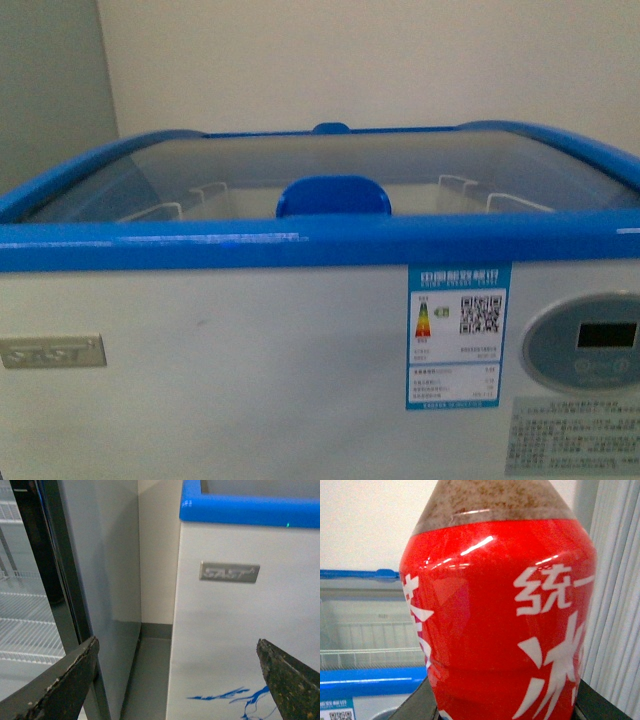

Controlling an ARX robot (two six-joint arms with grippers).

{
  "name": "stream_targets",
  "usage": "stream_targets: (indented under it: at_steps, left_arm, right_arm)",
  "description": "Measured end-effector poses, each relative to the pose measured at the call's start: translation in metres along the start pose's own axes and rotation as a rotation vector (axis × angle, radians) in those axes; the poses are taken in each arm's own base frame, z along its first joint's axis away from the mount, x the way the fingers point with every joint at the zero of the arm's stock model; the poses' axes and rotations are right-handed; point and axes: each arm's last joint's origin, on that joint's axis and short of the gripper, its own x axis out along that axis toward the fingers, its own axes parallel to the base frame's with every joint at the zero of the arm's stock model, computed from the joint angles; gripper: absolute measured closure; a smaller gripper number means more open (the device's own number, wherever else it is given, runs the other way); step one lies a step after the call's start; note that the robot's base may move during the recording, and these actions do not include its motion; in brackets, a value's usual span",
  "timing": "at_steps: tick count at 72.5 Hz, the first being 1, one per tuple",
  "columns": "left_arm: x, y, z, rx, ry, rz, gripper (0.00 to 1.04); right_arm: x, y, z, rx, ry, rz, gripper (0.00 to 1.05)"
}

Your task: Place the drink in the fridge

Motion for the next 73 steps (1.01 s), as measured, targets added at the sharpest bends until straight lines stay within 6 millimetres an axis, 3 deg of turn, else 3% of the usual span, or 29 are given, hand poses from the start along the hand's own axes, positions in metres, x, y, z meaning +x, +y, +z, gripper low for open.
stream_targets:
  at_steps: [43, 57, 73]
  left_arm:
    - [0.0, 0.0, 0.0, 0.0, 0.0, 0.0, 0.08]
    - [0.007, 0.001, -0.011, -0.267, 0.292, -0.347, 0.08]
    - [0.006, -0.001, -0.014, -0.3, 0.339, -0.381, 0.08]
  right_arm:
    - [0.0, 0.0, 0.0, 0.0, -0.001, 0.001, 0.67]
    - [0.0, 0.0, 0.0, 0.001, -0.001, 0.003, 0.67]
    - [0.0, 0.0, 0.0, 0.001, -0.001, 0.002, 0.67]
